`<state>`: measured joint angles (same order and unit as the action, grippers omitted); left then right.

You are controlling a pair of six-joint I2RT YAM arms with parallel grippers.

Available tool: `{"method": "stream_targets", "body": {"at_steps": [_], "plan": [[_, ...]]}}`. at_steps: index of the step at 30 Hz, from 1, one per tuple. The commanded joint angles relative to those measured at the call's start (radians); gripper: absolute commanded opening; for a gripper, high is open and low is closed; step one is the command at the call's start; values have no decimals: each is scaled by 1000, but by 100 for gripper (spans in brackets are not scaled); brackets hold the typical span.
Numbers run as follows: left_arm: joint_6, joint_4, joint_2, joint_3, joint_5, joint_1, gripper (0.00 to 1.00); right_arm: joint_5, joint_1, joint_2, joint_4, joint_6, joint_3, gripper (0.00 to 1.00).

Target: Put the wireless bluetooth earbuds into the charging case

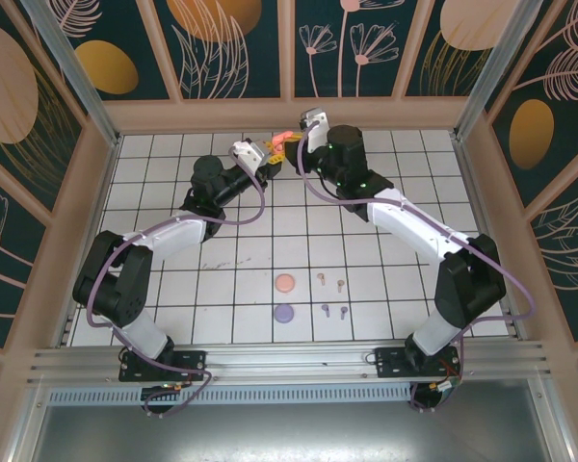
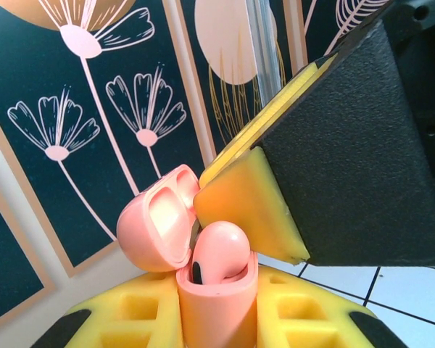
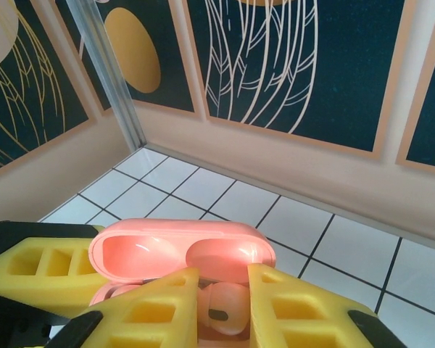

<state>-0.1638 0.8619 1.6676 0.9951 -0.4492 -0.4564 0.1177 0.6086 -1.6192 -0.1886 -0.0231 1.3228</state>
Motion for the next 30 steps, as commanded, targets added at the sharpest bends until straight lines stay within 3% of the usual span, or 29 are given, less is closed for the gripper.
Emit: {"method": "stream_targets", "body": {"at_steps": [1, 14, 22, 30], "plan": [[12, 108, -14, 28, -28, -13, 0, 31, 36, -4, 46, 16, -28, 23], [17, 112, -3, 27, -27, -13, 0, 5, 34, 52, 54, -16, -70, 36], [13, 112, 1, 30, -27, -14, 0, -5, 35, 92, 64, -47, -95, 58], [11, 112, 7, 31, -24, -14, 0, 3, 18, 146, 94, -73, -112, 65]]}}
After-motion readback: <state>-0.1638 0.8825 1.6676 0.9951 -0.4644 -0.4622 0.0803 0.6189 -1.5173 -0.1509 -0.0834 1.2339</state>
